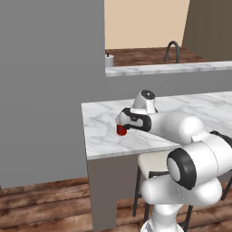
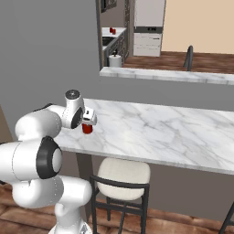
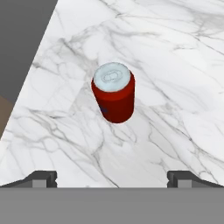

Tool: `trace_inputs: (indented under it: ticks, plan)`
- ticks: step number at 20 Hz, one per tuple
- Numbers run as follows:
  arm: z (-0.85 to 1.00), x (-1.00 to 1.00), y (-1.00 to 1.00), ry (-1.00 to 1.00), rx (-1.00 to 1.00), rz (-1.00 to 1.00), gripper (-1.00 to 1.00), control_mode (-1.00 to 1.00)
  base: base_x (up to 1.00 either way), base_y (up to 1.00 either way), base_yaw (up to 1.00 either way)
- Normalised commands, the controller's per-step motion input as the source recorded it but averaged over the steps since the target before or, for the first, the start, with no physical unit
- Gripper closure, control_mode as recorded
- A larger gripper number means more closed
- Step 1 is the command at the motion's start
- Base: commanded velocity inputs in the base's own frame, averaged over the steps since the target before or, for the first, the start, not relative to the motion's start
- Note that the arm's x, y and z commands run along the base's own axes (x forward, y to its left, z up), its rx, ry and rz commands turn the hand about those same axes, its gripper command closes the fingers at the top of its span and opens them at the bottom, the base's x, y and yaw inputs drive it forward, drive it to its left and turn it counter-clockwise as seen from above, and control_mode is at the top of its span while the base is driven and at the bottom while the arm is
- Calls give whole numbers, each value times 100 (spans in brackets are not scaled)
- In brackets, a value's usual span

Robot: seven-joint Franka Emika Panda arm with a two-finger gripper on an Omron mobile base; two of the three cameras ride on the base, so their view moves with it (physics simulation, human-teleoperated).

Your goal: Four empty soda cans are scattered around the kitchen. Gather all the cans and cluster them next to the stove for recycling.

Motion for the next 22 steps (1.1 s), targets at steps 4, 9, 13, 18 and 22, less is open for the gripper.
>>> trace_inputs:
  ticks: [4, 9, 13, 18, 22]
  plan:
    - [0, 3, 5, 0, 0, 0, -100, -100, 0, 0, 0]
    - [0, 5, 4, 0, 0, 0, -100, -100, 0, 0, 0]
    - [0, 8, 2, 0, 0, 0, -100, -100, 0, 0, 0]
    - [-3, 17, 0, 0, 0, 0, -100, -100, 0, 0, 0]
    - [-4, 15, 0, 0, 0, 0, -100, -100, 0, 0, 0]
